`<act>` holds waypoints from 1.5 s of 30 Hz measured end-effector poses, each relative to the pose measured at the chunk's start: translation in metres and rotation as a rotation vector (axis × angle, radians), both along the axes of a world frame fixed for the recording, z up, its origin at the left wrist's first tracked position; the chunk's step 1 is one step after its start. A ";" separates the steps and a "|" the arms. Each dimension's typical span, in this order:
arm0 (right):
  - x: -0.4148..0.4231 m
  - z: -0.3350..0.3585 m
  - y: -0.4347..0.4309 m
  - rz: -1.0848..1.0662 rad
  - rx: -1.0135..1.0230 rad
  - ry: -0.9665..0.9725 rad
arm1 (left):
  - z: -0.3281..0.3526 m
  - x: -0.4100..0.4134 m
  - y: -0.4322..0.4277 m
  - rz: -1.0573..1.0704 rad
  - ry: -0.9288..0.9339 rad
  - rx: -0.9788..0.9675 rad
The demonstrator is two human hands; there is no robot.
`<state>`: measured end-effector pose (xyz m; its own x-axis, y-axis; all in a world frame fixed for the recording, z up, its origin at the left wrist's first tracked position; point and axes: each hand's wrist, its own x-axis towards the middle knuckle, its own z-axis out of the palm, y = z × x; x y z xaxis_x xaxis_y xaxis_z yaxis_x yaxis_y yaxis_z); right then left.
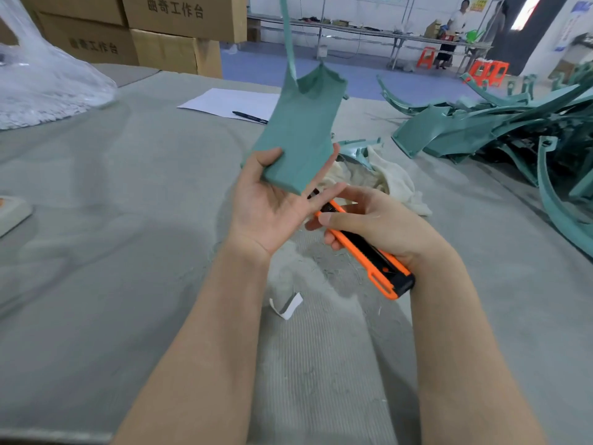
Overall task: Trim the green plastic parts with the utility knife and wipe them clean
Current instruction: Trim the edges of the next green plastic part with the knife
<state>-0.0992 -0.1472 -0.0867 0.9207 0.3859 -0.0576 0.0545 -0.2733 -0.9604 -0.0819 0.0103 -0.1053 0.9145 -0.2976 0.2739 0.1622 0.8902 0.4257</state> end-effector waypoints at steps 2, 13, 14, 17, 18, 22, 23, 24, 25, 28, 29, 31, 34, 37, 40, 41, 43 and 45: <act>-0.002 0.002 -0.002 0.022 0.011 0.028 | -0.001 0.002 0.001 0.085 0.018 0.029; -0.013 0.012 -0.015 0.076 -0.079 0.117 | -0.007 0.017 0.023 0.477 0.259 -0.020; -0.013 0.012 -0.015 0.061 -0.075 0.118 | -0.008 0.017 0.026 0.500 0.270 -0.056; -0.012 0.011 -0.012 0.018 -0.062 0.127 | -0.009 0.016 0.030 0.540 0.285 -0.162; -0.012 0.010 -0.011 0.008 -0.068 0.124 | -0.009 0.015 0.030 0.534 0.278 -0.180; -0.010 0.007 -0.002 -0.035 -0.065 0.120 | -0.005 0.012 0.023 0.335 0.177 -0.186; -0.009 0.007 0.001 -0.046 -0.055 0.115 | -0.004 0.010 0.020 0.261 0.153 -0.170; -0.009 0.006 0.004 -0.058 -0.049 0.107 | -0.004 0.009 0.016 0.198 0.140 -0.141; -0.008 0.006 0.006 -0.065 -0.046 0.095 | -0.005 0.008 0.013 0.143 0.134 -0.103; -0.008 0.006 0.009 -0.059 -0.040 0.067 | -0.007 0.007 0.007 0.024 0.147 0.029; -0.009 0.007 0.008 -0.051 -0.043 0.065 | -0.007 0.007 0.007 0.008 0.163 0.064; -0.009 0.007 0.005 -0.038 -0.057 0.074 | -0.006 0.009 0.007 0.043 0.213 0.099; -0.009 0.007 -0.001 -0.003 -0.048 0.110 | -0.006 0.013 0.010 0.251 0.273 0.027; -0.010 0.010 -0.008 0.022 0.019 0.121 | -0.009 0.018 0.019 0.457 0.324 -0.117; -0.006 0.010 -0.009 -0.130 0.200 0.105 | -0.012 0.019 0.025 0.528 0.334 -0.173; -0.003 0.009 -0.008 -0.234 0.262 0.074 | -0.012 0.019 0.025 0.534 0.337 -0.185; 0.004 0.007 -0.007 -0.474 0.307 -0.047 | -0.010 0.017 0.023 0.522 0.339 -0.185; 0.010 0.004 -0.008 -0.656 0.277 -0.160 | -0.010 0.015 0.020 0.466 0.341 -0.142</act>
